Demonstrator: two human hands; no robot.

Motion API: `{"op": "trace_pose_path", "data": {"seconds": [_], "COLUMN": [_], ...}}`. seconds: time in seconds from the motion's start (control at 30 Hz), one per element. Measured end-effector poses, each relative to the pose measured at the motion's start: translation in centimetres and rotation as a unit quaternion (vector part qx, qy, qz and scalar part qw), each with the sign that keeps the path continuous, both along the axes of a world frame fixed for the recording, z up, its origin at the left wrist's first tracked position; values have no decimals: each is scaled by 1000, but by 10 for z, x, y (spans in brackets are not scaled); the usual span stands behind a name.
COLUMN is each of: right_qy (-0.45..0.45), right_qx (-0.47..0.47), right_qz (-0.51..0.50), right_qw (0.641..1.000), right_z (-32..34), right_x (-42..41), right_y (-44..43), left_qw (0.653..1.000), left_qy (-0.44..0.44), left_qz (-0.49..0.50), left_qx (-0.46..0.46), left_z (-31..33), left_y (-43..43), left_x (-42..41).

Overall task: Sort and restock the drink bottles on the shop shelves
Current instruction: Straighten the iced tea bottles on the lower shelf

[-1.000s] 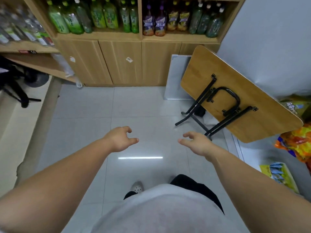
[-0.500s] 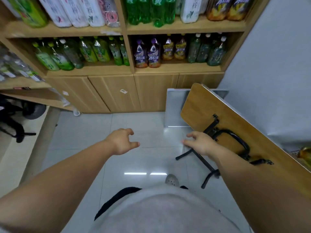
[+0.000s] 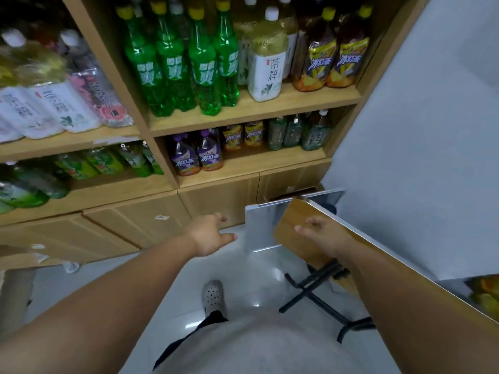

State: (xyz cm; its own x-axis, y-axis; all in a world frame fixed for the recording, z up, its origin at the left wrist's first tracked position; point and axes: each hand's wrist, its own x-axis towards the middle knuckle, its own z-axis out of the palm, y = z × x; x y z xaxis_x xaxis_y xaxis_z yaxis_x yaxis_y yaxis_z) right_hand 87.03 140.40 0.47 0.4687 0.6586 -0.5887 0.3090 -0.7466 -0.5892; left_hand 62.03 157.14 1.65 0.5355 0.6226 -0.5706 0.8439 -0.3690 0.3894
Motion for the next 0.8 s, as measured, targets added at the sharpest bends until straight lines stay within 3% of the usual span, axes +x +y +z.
{"op": "trace_pose_path", "data": {"seconds": [0.2, 0.43, 0.8], "right_qy": [-42, -82, -189], "right_qx": [30, 57, 245], "right_qz": [-73, -125, -108], "right_qw": [996, 987, 945], "right_z": [30, 63, 108], "right_x": [30, 87, 242], "right_y": [63, 100, 195], "left_qw": [992, 985, 950], "left_qy": [-34, -81, -269], "left_qz": [-114, -141, -5], "left_qx": [53, 54, 162], "left_z": [31, 55, 108], "left_y": [100, 152, 175], "left_x": [67, 162, 315]}}
